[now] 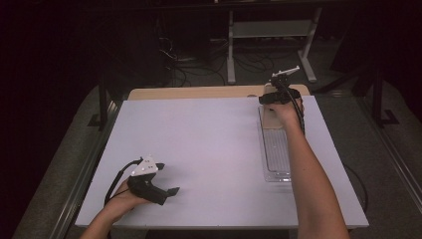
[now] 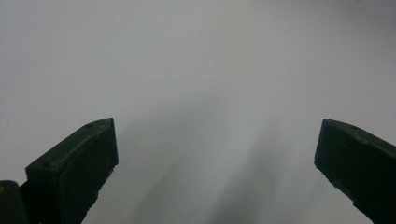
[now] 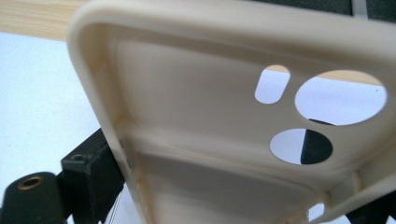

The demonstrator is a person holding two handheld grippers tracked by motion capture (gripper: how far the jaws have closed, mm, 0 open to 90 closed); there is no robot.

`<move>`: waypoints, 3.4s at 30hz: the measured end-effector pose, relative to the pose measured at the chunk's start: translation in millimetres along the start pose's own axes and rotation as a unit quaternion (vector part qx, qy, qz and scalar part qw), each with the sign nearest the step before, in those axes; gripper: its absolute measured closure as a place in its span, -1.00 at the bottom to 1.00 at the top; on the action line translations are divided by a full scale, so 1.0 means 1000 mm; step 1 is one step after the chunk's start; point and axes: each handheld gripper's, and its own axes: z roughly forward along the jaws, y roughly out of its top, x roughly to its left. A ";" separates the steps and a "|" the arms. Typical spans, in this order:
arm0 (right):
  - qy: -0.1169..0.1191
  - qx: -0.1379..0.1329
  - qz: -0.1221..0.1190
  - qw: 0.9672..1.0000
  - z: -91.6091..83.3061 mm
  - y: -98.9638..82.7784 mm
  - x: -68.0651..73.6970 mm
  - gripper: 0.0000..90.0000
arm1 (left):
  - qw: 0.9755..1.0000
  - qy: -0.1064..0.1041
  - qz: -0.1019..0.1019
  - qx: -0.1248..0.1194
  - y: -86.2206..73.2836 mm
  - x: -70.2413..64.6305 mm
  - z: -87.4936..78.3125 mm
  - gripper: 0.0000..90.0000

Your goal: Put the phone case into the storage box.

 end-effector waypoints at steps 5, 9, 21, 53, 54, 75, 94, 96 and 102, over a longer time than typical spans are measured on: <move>-0.001 -0.005 0.003 1.000 0.003 0.000 -0.001 -0.80 | 1.000 0.002 0.001 0.000 0.000 0.000 0.000 -1.00; 0.000 -0.011 -0.002 1.000 0.005 0.001 -0.003 -0.81 | 1.000 0.002 0.002 0.002 0.000 0.000 0.000 -1.00; 0.017 -0.014 0.005 1.000 0.010 0.000 -0.008 -0.81 | 1.000 0.001 0.001 0.003 -0.001 0.000 0.001 -1.00; 0.032 -0.012 0.001 0.999 0.014 -0.002 -0.010 -0.90 | 1.000 0.000 0.002 0.003 -0.001 0.000 0.001 -1.00; 0.032 -0.012 0.002 0.999 0.014 -0.002 -0.010 -0.91 | 1.000 0.000 0.000 0.000 -0.001 0.000 0.001 -1.00; 0.053 -0.042 -0.011 0.998 -0.021 -0.008 -0.013 -0.94 | 1.000 0.004 -0.001 0.002 0.002 0.003 0.004 -1.00; 0.111 -0.054 -0.058 0.991 -0.046 -0.041 0.003 -0.96 | 1.000 0.006 0.001 -0.002 0.001 0.004 0.003 -1.00; 0.116 -0.053 -0.062 0.990 -0.048 -0.045 0.005 -0.96 | 1.000 0.005 -0.002 -0.004 0.001 0.004 0.003 -1.00; 0.131 -0.059 -0.070 0.987 -0.056 -0.057 0.008 -0.96 | 1.000 0.002 -0.002 -0.004 0.001 0.005 0.002 -1.00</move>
